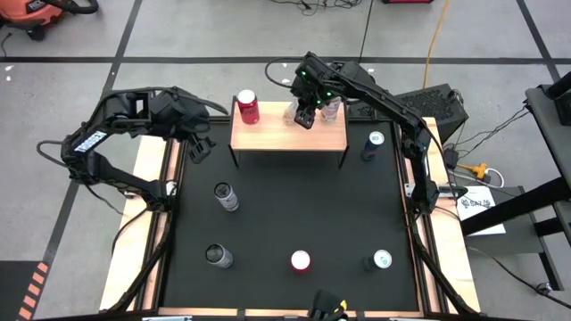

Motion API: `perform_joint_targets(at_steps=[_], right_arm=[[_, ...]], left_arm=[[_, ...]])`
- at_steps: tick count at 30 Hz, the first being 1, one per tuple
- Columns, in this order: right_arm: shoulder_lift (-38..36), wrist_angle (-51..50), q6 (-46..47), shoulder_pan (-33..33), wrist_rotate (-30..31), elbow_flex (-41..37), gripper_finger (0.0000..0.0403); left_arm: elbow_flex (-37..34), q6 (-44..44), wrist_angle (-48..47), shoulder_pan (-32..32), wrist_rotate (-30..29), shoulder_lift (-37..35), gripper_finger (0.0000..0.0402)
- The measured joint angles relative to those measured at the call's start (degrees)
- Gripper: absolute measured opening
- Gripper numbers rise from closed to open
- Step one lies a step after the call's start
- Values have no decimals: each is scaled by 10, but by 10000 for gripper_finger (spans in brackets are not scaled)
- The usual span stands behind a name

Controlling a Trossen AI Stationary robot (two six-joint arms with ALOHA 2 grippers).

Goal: Place canned beverage on shelf
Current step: Put the top white yellow soda can on the shelf

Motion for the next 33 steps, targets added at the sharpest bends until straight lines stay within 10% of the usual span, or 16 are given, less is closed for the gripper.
perform_joint_targets(at_steps=[33], right_arm=[[1, 22, -16, 2, 0, -1, 258]], left_arm=[[0, -1, -3, 0, 0, 8, 373]])
